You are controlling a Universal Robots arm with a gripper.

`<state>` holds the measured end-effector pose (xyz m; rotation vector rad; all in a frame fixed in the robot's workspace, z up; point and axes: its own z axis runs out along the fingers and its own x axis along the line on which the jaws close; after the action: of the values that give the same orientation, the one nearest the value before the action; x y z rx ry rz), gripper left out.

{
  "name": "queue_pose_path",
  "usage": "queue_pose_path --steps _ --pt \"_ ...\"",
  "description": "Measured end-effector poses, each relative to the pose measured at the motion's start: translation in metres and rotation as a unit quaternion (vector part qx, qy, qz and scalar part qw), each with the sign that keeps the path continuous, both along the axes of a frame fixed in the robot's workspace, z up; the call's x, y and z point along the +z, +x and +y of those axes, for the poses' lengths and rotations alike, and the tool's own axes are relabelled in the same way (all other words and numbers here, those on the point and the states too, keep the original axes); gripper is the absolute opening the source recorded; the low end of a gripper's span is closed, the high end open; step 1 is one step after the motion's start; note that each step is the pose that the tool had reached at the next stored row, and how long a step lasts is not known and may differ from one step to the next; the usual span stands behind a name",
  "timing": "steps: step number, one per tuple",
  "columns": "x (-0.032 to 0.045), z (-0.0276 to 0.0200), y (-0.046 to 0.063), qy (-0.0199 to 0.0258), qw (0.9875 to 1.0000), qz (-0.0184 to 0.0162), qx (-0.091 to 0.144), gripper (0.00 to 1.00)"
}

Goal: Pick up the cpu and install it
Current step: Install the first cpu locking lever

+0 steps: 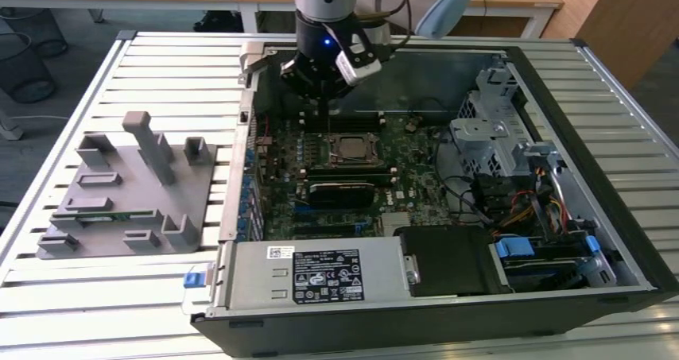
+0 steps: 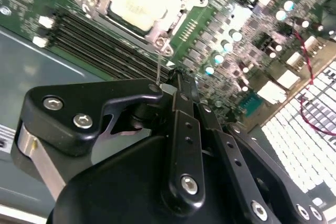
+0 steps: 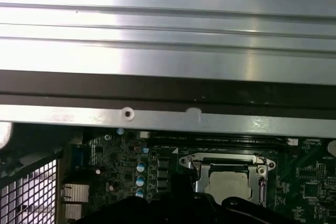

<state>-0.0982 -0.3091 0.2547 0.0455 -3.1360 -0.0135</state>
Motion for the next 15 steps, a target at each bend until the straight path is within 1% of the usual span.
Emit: queue_pose_path --steps 3,10,11,12,13,14,15 --pt "0.0000 0.0000 0.0066 0.0000 1.0000 0.0015 0.000 0.11" --pt "0.0000 0.0000 0.0073 0.0000 1.0000 0.0016 0.000 0.11" --pt "0.0000 0.0000 0.0073 0.0008 1.0000 0.0016 0.000 0.11" --pt "-0.0001 0.0000 0.0074 0.0047 1.0000 0.0016 0.000 0.11" --pt "-0.0002 0.0000 0.0074 0.0130 0.9999 0.0016 0.000 0.11" --pt "-0.0002 0.0000 0.0073 0.0228 0.9997 0.0016 0.000 0.11" --pt "-0.0003 -0.0003 0.0073 0.0298 0.9996 0.0015 0.000 0.11"
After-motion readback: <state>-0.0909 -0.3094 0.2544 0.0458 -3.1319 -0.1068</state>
